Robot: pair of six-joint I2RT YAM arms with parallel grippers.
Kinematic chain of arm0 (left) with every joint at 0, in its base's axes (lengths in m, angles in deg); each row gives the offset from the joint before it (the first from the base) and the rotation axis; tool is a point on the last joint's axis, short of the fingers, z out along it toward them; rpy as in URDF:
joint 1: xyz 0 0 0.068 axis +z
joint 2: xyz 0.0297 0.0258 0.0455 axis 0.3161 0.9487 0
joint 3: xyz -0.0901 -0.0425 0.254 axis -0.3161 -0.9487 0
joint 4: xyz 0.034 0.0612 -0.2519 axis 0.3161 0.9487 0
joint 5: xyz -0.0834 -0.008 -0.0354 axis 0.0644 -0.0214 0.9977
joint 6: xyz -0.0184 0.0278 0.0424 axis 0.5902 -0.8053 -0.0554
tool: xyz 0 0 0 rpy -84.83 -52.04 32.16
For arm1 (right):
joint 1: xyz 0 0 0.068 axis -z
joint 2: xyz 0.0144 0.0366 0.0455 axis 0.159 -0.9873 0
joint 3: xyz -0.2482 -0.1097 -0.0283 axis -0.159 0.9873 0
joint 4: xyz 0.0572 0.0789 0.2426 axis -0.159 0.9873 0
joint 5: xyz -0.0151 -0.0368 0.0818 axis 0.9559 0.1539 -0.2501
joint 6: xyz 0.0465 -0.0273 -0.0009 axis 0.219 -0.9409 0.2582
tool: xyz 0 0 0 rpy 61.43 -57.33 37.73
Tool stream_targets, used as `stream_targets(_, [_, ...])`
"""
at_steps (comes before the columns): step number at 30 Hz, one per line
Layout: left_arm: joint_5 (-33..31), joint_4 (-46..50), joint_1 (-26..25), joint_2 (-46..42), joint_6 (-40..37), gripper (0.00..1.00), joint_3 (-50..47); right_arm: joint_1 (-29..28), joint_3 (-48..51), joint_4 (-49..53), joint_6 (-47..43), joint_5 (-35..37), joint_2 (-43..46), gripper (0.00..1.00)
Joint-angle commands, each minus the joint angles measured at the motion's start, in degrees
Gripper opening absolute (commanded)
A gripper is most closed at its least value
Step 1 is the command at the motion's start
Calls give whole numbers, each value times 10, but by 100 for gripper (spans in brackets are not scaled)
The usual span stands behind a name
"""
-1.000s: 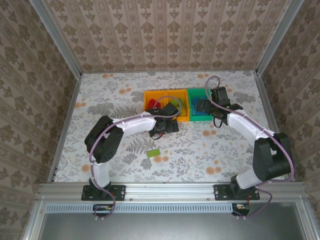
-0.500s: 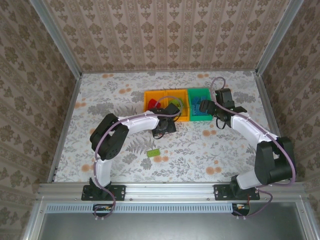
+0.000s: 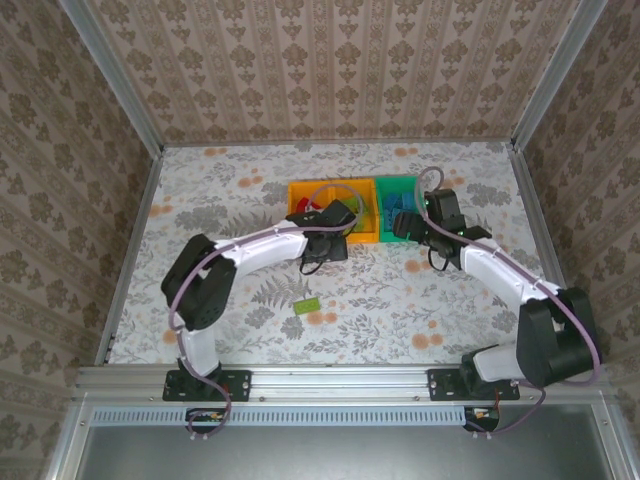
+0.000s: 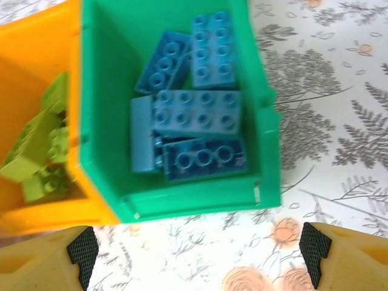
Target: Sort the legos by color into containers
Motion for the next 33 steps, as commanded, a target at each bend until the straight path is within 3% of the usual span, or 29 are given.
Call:
stream_targets(1, [-35, 24, 6, -62, -56, 60, 2, -38, 28, -9, 5, 43, 41, 89])
stream_targets(6, [-43, 23, 44, -88, -113, 62, 17, -103, 82, -9, 56, 84, 96, 89])
stream_targets(14, [36, -23, 141, -21, -175, 64, 69, -270, 129, -37, 164, 173, 99, 90])
stream_targets(23, [108, -75, 180, 59, -191, 72, 122, -434, 43, -30, 225, 227, -75, 95])
stream_targets(28, [130, -84, 191, 62, -186, 83, 122, -499, -53, 2, 232, 240, -179, 100])
stream_targets(32, [151, -103, 193, 50, -186, 100, 107, -524, -132, 42, 233, 231, -246, 100])
stream_targets(33, [151, -103, 193, 45, -185, 100, 102, -528, -145, 51, 235, 229, -258, 100])
